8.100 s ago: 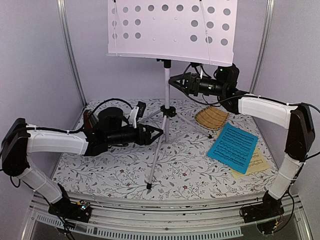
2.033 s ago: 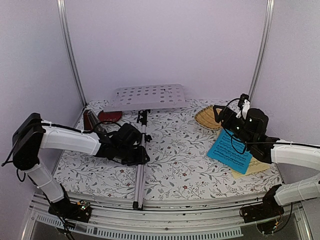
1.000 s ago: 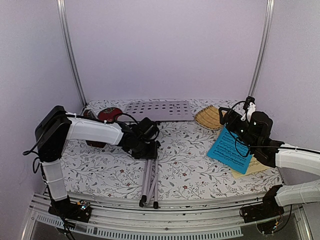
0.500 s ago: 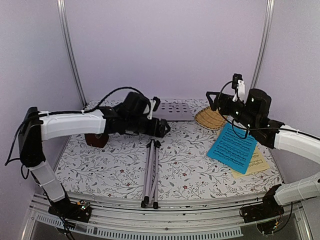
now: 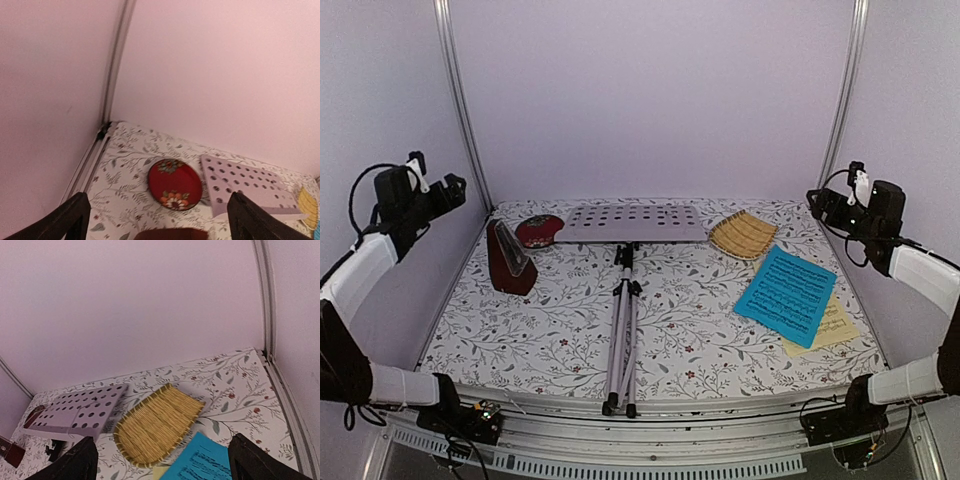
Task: Pack up the instrument practice props
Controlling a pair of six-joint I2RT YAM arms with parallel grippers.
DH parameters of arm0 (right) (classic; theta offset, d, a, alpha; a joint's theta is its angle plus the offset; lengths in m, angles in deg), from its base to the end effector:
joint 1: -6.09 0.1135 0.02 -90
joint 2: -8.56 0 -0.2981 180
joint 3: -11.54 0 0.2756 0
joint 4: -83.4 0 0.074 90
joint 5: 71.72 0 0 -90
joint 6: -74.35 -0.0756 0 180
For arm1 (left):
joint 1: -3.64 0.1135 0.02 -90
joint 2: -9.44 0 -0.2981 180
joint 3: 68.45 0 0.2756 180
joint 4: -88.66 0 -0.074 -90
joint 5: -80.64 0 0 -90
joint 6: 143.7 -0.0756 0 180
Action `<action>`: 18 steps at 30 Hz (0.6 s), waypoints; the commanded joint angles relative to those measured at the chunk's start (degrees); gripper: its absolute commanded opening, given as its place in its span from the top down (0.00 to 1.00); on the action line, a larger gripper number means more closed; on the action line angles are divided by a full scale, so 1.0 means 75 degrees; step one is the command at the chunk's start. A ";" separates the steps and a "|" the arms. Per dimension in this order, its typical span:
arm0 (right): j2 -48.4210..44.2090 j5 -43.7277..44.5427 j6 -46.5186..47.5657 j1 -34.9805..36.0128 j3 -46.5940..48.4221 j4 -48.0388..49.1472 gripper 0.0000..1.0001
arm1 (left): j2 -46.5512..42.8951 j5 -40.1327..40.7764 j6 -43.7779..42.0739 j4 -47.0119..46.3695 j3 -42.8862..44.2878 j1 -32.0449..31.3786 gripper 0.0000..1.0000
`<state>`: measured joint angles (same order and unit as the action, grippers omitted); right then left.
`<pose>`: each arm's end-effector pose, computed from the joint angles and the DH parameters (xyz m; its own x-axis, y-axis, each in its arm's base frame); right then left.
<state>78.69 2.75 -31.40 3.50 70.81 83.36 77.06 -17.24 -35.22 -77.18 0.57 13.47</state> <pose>0.3341 0.0051 0.3142 -0.2413 0.2727 -0.9313 -0.1596 0.9355 0.3153 0.3242 0.0457 0.3630 -0.1946 -0.3524 -0.9154 -0.1044 0.9354 -0.3379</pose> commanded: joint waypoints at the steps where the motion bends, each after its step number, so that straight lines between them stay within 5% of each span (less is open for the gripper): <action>1: -0.0192 0.0150 0.0033 -0.0570 -0.1180 0.1812 0.08 | -0.0719 0.1042 -0.0264 -0.1468 -0.2051 0.0425 0.02; 10: 0.0919 0.1212 0.1719 -0.0627 -0.3480 0.6627 0.08 | -0.0573 0.1511 -0.0582 -0.5169 -0.5084 0.0367 0.02; 18: 0.1080 0.0587 0.1839 -0.0626 -0.3722 0.7188 0.10 | 0.0153 0.0993 -0.1037 -0.6033 -0.5346 0.0250 0.02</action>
<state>88.00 8.65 -18.94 -1.06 43.79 131.01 77.19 -7.87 -40.38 -114.29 -38.55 15.94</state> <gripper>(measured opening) 0.902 0.984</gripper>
